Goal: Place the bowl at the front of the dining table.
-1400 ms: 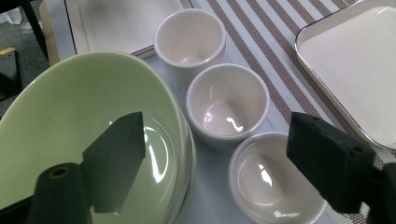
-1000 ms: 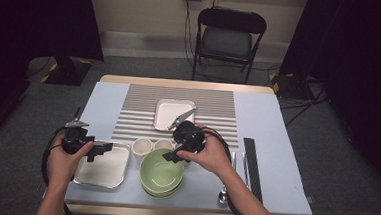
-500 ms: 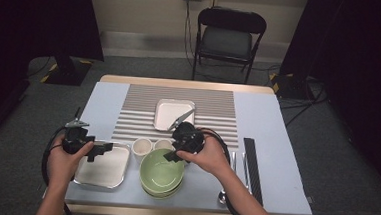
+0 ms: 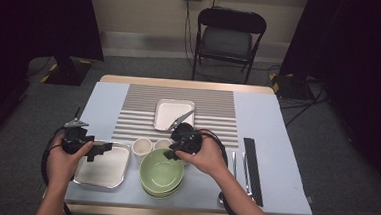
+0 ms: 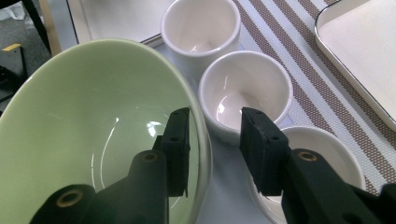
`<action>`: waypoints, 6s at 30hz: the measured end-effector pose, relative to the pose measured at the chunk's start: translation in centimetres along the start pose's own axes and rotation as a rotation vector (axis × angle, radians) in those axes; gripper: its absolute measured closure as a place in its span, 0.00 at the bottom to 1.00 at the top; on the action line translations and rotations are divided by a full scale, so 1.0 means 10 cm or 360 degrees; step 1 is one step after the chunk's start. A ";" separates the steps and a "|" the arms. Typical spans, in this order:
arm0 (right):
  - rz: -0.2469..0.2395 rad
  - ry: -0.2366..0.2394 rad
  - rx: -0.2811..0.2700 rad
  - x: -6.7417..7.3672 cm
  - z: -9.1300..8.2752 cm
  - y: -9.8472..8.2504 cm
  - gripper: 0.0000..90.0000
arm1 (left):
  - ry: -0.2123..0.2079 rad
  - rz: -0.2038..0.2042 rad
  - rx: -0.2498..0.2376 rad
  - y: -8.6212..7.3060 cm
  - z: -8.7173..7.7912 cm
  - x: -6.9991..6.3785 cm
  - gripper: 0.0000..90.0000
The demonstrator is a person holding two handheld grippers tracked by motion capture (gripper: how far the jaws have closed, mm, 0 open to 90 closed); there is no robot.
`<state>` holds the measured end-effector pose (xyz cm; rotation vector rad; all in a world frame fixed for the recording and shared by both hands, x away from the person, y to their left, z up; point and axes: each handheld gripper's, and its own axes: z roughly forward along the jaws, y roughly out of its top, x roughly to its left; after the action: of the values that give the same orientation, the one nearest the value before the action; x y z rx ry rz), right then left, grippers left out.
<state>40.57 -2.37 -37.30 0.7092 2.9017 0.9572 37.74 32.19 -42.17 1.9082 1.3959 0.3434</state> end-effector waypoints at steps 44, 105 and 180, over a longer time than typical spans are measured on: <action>-0.0014 0.0057 0.0028 0.03 0.01 -0.05 0.93 | -0.0004 0.0003 0.0003 0.00 0.01 -0.02 0.18; 0.0189 0.0128 -0.0075 -0.31 -0.44 0.19 0.93 | -0.0059 -0.0011 -0.0006 -0.01 0.05 -0.02 0.18; 0.0427 0.0033 -0.0164 -0.82 -0.51 0.30 0.93 | -0.0053 0.0022 -0.0001 -0.02 0.08 -0.03 0.18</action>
<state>48.46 -6.51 -32.58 1.1072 2.7967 1.1326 37.98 31.62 -42.79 1.9157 1.3613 0.3176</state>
